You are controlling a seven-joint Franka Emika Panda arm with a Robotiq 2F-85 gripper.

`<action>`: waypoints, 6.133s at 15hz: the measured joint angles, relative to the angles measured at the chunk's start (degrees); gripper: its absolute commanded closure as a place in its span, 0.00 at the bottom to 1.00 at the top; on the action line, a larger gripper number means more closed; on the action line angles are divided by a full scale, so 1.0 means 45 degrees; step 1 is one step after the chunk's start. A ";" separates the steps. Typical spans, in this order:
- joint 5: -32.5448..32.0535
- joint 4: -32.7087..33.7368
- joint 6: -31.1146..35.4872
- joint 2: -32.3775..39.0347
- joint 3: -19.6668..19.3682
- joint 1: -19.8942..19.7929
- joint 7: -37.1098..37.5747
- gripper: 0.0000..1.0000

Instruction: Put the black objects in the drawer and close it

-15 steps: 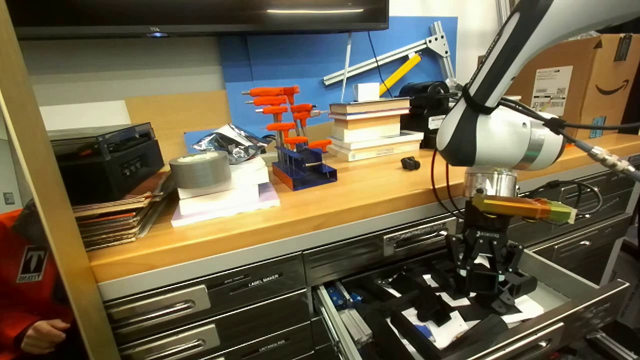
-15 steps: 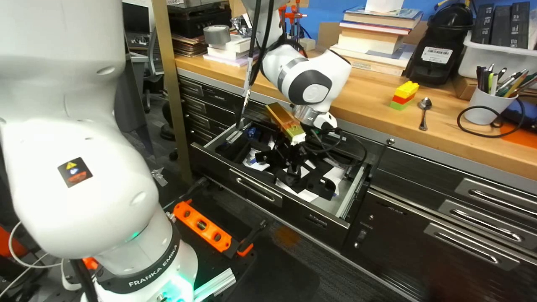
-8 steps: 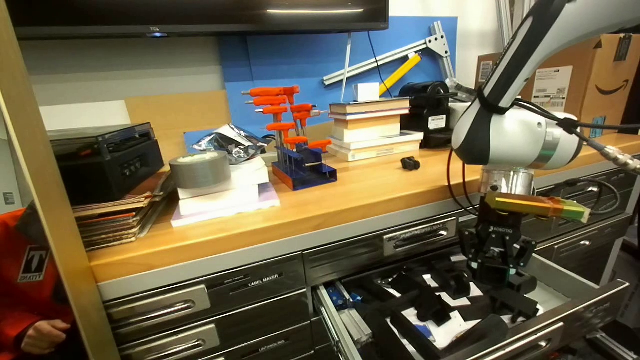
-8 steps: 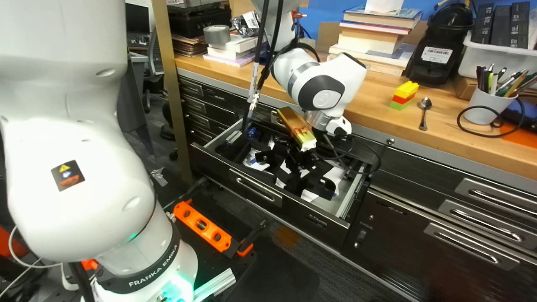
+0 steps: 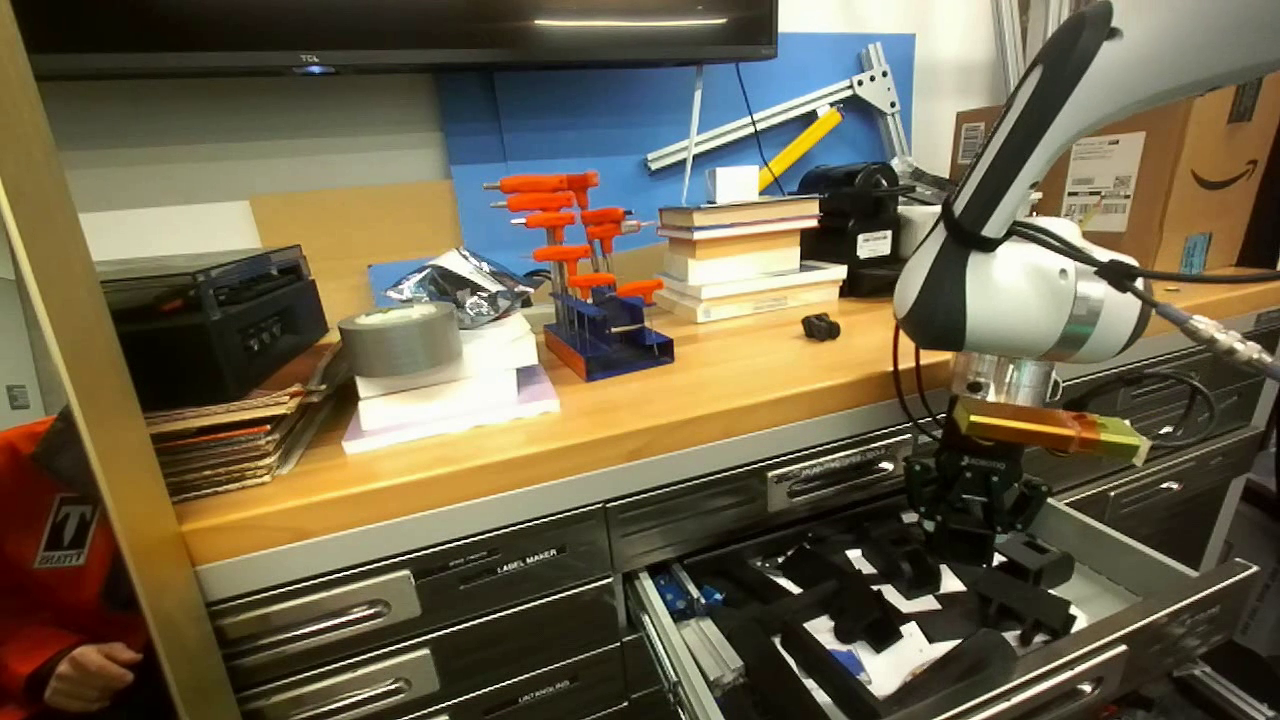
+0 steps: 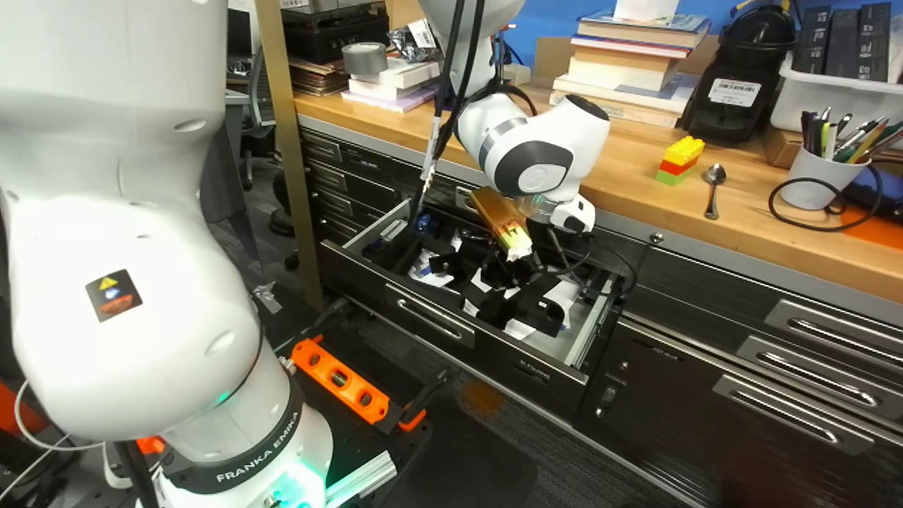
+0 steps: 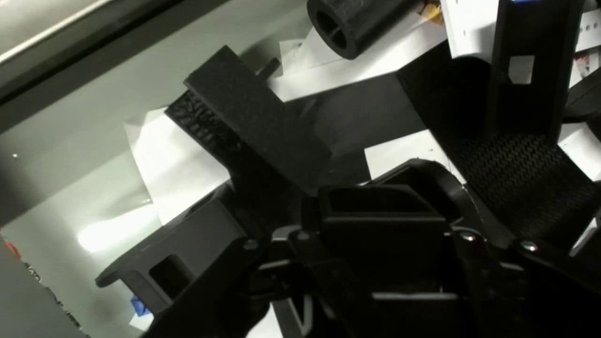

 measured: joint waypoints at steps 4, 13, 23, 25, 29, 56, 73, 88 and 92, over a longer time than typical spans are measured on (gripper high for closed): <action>0.0190 0.0192 0.0799 0.0290 0.0078 -0.0046 0.0002 0.69; 0.0079 0.0325 0.1265 0.0440 -0.0164 -0.0393 0.0004 0.69; -0.0503 0.0326 0.1259 0.0741 -0.0239 -0.0395 0.0160 0.02; -0.0515 0.0326 0.1256 0.0781 -0.0239 -0.0394 0.0192 0.00; -0.0518 0.0325 0.1254 0.0785 -0.0239 -0.0390 0.0217 0.00; -0.0757 -0.2974 0.3069 -0.8916 -0.0195 0.2357 0.0108 0.00; -0.8992 0.1471 0.2884 -0.4876 0.0976 0.0402 0.4913 0.00; -0.8863 0.4902 -0.0011 -0.1670 0.0081 0.2015 0.4892 0.00; -0.8693 0.5751 -0.0583 -0.1026 -0.0041 0.2126 0.4812 0.00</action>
